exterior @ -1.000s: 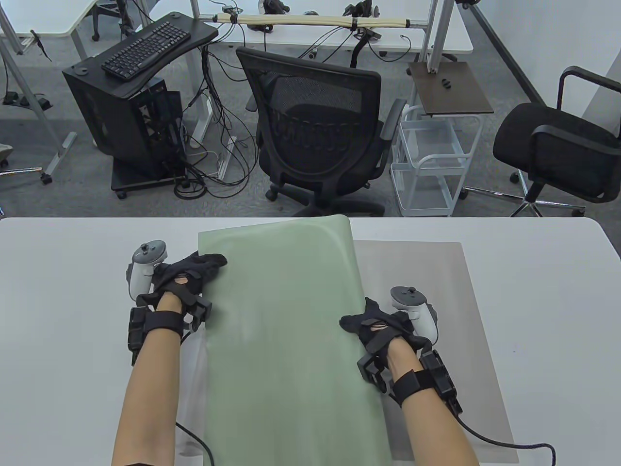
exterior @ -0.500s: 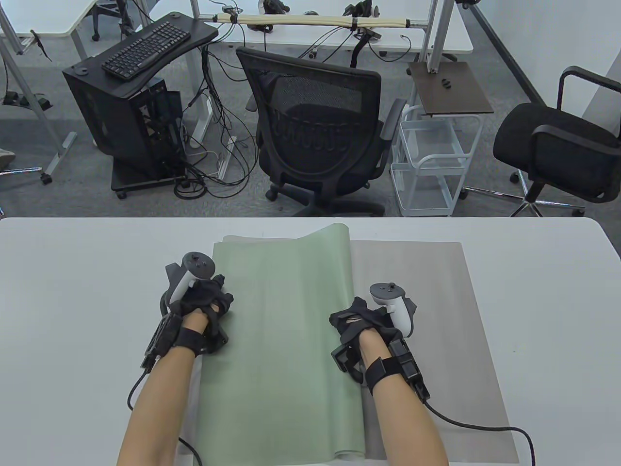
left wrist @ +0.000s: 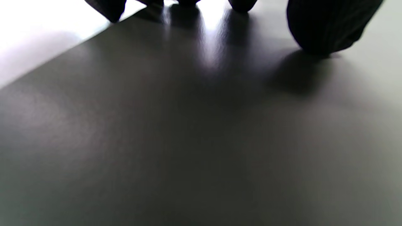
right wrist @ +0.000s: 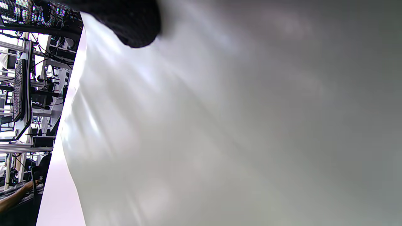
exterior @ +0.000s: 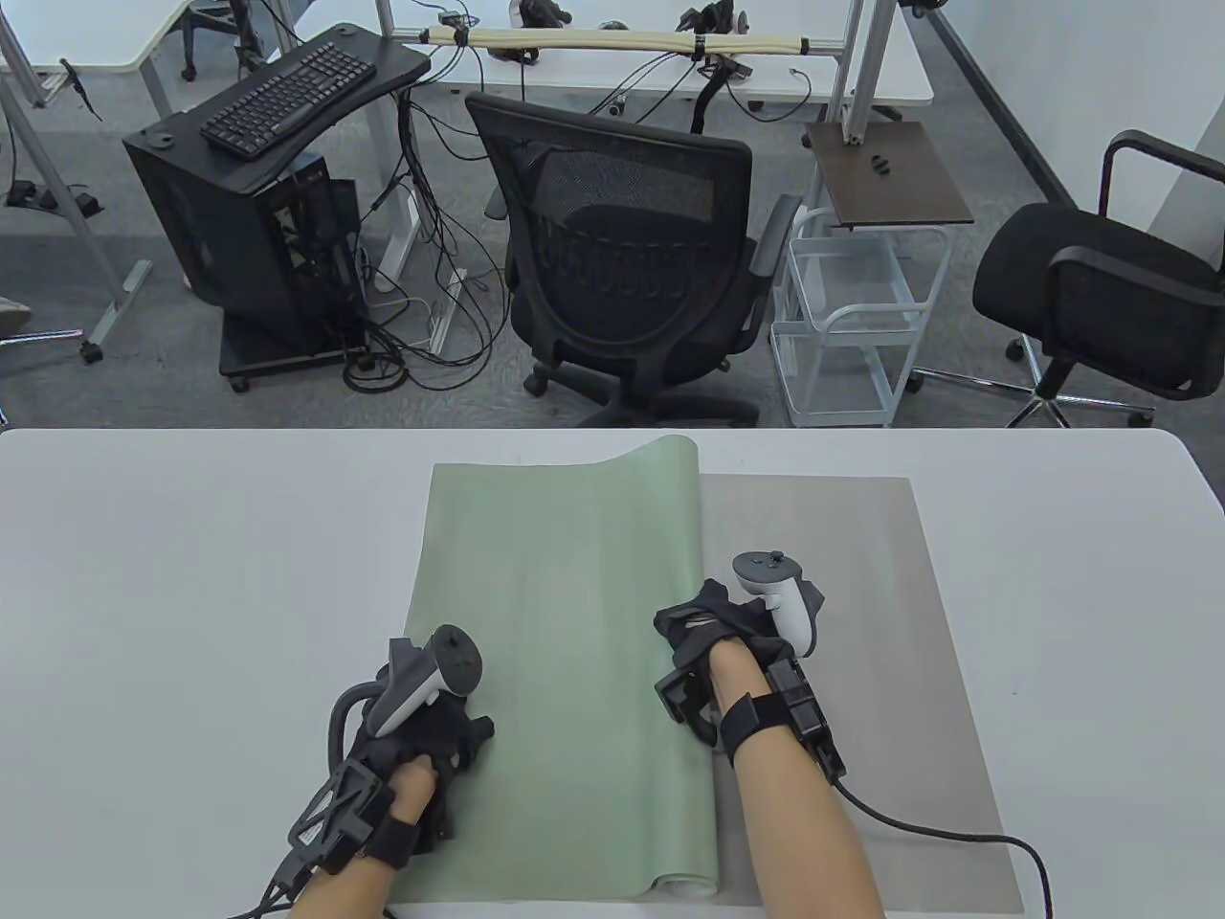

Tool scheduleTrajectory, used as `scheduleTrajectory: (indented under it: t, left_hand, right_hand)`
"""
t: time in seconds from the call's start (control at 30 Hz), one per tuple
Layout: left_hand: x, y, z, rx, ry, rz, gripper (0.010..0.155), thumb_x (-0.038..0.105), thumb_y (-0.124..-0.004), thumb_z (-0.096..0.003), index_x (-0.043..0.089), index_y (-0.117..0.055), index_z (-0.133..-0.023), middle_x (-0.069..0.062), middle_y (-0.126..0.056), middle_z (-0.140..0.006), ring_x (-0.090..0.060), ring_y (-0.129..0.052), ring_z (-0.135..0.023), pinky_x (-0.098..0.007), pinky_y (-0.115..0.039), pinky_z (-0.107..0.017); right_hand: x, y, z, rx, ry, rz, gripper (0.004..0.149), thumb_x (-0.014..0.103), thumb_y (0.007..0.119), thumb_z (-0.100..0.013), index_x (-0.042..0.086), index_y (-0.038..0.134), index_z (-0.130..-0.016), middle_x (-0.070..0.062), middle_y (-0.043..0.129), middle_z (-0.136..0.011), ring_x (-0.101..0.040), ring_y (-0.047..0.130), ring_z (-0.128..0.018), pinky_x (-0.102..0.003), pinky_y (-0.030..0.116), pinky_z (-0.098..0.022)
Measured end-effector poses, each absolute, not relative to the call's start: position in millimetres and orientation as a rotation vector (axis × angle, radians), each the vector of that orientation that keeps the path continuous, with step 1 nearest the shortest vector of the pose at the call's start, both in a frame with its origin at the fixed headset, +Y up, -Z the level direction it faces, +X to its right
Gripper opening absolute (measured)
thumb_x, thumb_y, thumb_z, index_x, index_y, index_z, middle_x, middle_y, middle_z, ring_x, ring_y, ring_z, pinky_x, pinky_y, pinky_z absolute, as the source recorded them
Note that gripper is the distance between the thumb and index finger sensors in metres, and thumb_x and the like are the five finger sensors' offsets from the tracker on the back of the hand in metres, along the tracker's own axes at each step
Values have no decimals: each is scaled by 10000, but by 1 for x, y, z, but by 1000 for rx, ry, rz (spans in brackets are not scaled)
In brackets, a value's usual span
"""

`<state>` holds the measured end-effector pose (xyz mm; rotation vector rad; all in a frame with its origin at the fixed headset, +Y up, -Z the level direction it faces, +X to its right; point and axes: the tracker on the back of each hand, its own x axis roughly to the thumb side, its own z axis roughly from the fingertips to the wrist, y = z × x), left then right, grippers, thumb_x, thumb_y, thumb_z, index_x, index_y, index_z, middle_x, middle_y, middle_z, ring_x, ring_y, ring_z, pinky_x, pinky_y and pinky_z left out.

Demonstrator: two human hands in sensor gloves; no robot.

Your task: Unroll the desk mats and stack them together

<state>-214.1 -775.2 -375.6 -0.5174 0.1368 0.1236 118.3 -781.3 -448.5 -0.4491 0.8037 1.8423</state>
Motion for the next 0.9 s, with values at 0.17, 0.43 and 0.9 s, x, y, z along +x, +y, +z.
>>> scheduleTrajectory:
  t: [0.17,0.43,0.9]
  left_hand:
    - [-213,-774,-379,-557,163,103,754,533,-784,-378,328,-435,-1014,-110,-305,-1131,-437,-201,-1042,-620,-349,-725]
    - [-208,-769,-383,-583,178,41,747,532,-788,-369,333,-445,-1002,-109,-335,-1122,-427,-249,-1050,-612,-366,-726]
    - [-204,-765,-389,-571,185,-34,725,540,-820,-337,356,-510,-966,-92,-426,-1101,-410,-395,-1049,-594,-448,-719]
  right_hand:
    - [126,-781,-447,-418,802,1786,827,365,734,-608,169,48,-1026,-123,607,-1009,-286,932,-795,-475,824,-622]
    - [142,-770,-443,-113,855,1305,869,339,711,-623,85,-34,-992,-216,369,-1063,-444,678,-923,-611,619,-701]
    - [153,-785,-450,-160,833,1377,706,352,896,-552,181,367,-987,-9,623,-892,-197,859,-737,-416,833,-621]
